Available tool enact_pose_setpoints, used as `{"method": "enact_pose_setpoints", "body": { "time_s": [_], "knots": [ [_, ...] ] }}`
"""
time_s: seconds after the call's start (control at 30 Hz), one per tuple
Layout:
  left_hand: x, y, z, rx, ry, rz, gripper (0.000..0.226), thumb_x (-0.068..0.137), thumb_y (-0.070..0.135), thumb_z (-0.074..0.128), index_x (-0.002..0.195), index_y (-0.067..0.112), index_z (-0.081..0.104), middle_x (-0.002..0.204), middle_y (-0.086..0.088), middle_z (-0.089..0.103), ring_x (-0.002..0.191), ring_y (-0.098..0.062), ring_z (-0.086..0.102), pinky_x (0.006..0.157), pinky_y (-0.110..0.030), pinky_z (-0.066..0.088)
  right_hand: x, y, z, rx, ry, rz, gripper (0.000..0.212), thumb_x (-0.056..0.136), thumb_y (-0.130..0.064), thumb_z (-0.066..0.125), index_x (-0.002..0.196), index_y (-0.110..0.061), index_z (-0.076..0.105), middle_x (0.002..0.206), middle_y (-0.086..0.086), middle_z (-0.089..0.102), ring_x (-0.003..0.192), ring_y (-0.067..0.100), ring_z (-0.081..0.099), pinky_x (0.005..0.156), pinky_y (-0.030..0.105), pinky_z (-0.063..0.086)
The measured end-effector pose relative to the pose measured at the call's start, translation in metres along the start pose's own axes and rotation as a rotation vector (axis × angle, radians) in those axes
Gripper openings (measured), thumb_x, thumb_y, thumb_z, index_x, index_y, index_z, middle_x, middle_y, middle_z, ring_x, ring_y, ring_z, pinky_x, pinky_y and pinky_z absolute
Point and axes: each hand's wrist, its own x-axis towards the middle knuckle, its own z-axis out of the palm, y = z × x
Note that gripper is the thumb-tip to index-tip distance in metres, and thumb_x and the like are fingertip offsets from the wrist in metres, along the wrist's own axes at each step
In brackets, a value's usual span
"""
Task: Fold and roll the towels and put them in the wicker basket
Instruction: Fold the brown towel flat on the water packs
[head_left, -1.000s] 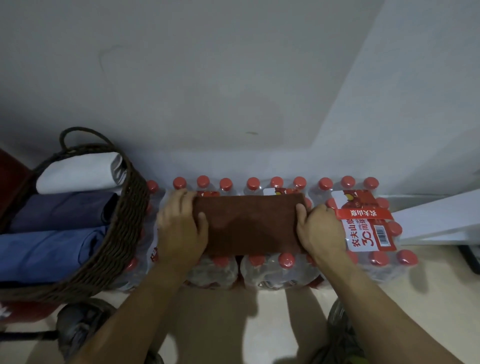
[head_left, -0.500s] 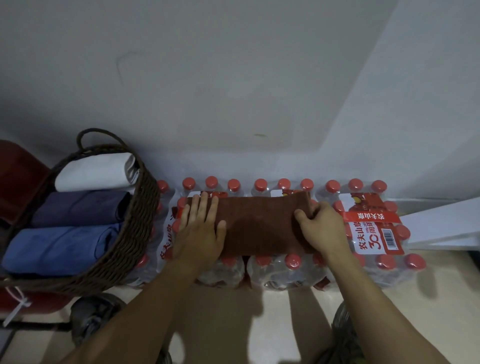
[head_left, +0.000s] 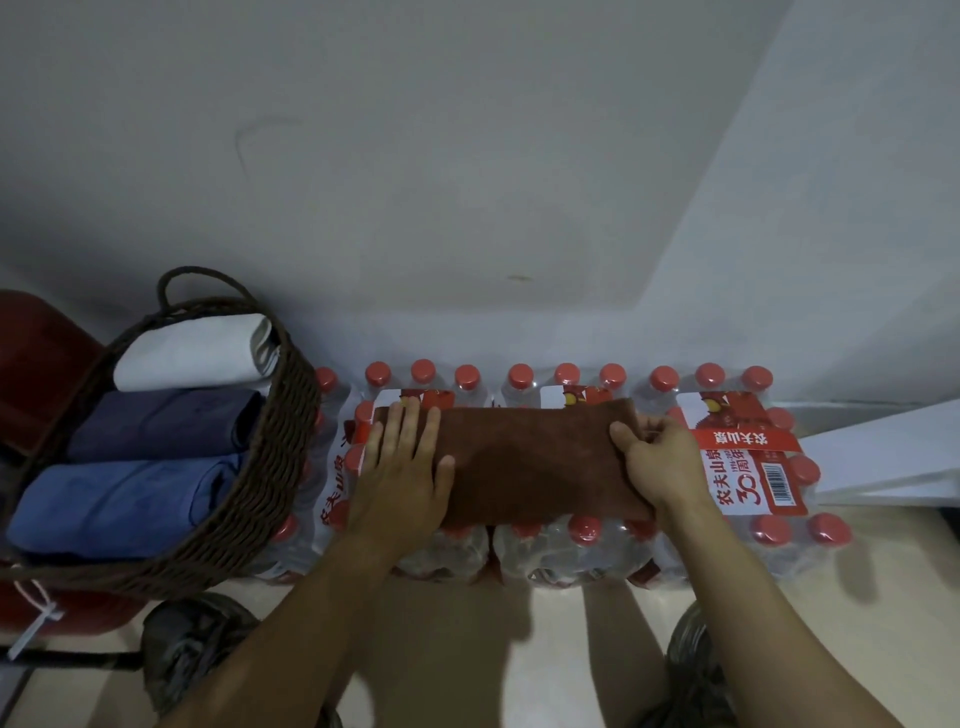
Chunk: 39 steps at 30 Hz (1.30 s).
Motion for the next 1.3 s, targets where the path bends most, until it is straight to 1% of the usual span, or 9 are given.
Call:
{"method": "enact_pose_setpoints", "body": {
  "time_s": [0.13, 0.37, 0.47, 0.53, 0.77, 0.87, 0.93, 1.1, 1.3],
  "knots": [
    [-0.012, 0.021, 0.004, -0.002, -0.009, 0.015, 0.068, 0.098, 0.052, 0.008, 0.155, 0.015, 0.014, 0.162, -0.011, 0.01, 0.15, -0.025, 0.0, 0.121, -0.043, -0.004, 0.008, 0.005, -0.024, -0.152, 0.067, -0.066, 0.019, 0.091, -0.023, 0.068, 0.081, -0.006, 0.065, 0.077, 0.01, 0.069, 0.069, 0.025, 0.065, 0.057, 0.03, 0.049],
    [-0.014, 0.041, -0.005, -0.172, -0.031, -0.011, 0.063, 0.099, 0.052, 0.019, 0.155, 0.022, 0.013, 0.163, -0.004, 0.003, 0.15, -0.023, -0.006, 0.121, -0.041, -0.009, 0.001, -0.019, -0.044, -0.403, 0.062, -0.134, 0.016, 0.093, -0.022, 0.065, 0.095, -0.005, 0.065, 0.088, 0.012, 0.067, 0.08, 0.029, 0.06, 0.071, 0.032, 0.042],
    [-0.017, 0.035, -0.021, -0.592, 0.125, -0.172, 0.038, 0.095, 0.031, 0.053, 0.131, 0.023, 0.053, 0.146, 0.002, 0.042, 0.137, -0.019, 0.034, 0.118, -0.045, 0.027, -0.009, -0.054, -0.041, -0.563, 0.015, -0.201, 0.015, 0.094, -0.026, 0.063, 0.098, -0.012, 0.061, 0.087, 0.008, 0.063, 0.084, 0.03, 0.061, 0.075, 0.036, 0.048],
    [-0.019, 0.026, -0.028, -0.547, 0.263, -0.298, 0.026, 0.088, 0.022, 0.06, 0.113, 0.022, 0.06, 0.123, 0.003, 0.053, 0.118, -0.016, 0.047, 0.104, -0.039, 0.044, -0.02, -0.078, -0.032, -0.536, -0.013, -0.238, 0.013, 0.091, -0.029, 0.065, 0.093, -0.017, 0.059, 0.087, 0.003, 0.065, 0.083, 0.026, 0.062, 0.074, 0.035, 0.049],
    [-0.024, -0.004, -0.036, -0.573, 0.008, -0.438, 0.025, 0.086, 0.023, 0.069, 0.108, 0.016, 0.06, 0.091, 0.009, 0.061, 0.081, -0.007, 0.054, 0.065, -0.017, 0.037, -0.055, -0.105, 0.048, -0.39, -0.149, -0.313, 0.014, 0.086, -0.03, 0.068, 0.083, -0.022, 0.057, 0.078, -0.005, 0.065, 0.072, 0.017, 0.064, 0.058, 0.027, 0.05],
    [-0.026, -0.013, -0.04, -0.712, -0.067, -0.435, 0.024, 0.089, 0.021, 0.065, 0.113, 0.016, 0.064, 0.097, 0.009, 0.067, 0.089, -0.008, 0.062, 0.075, -0.019, 0.049, -0.061, -0.095, 0.087, -0.315, -0.186, -0.325, 0.021, 0.087, -0.033, 0.07, 0.08, -0.023, 0.053, 0.073, -0.007, 0.064, 0.064, 0.009, 0.063, 0.05, 0.017, 0.042],
    [-0.025, -0.018, -0.044, -0.775, -0.129, -0.445, 0.021, 0.094, 0.025, 0.058, 0.112, 0.018, 0.067, 0.103, 0.005, 0.07, 0.095, -0.011, 0.065, 0.083, -0.029, 0.053, -0.066, -0.083, 0.109, -0.291, -0.296, -0.282, 0.018, 0.091, -0.034, 0.066, 0.085, -0.025, 0.052, 0.076, -0.005, 0.067, 0.061, 0.011, 0.067, 0.055, 0.02, 0.055],
    [-0.017, -0.027, -0.053, -0.897, -0.266, -0.433, 0.015, 0.097, 0.032, 0.054, 0.091, 0.027, 0.067, 0.088, 0.009, 0.067, 0.084, -0.006, 0.063, 0.068, -0.02, 0.048, -0.073, -0.061, 0.139, -0.382, -0.453, -0.297, 0.018, 0.097, -0.017, 0.056, 0.113, -0.013, 0.062, 0.1, 0.007, 0.07, 0.086, 0.022, 0.07, 0.084, 0.039, 0.058],
    [-0.015, -0.018, -0.058, -0.792, -0.332, -0.327, 0.01, 0.087, 0.03, 0.069, 0.079, 0.024, 0.067, 0.076, 0.008, 0.067, 0.078, -0.008, 0.064, 0.067, -0.021, 0.049, -0.061, -0.071, 0.122, -0.241, -0.67, -0.055, 0.025, 0.101, -0.005, 0.043, 0.118, -0.016, 0.058, 0.098, 0.001, 0.064, 0.075, 0.021, 0.071, 0.073, 0.037, 0.062]
  ]
}}
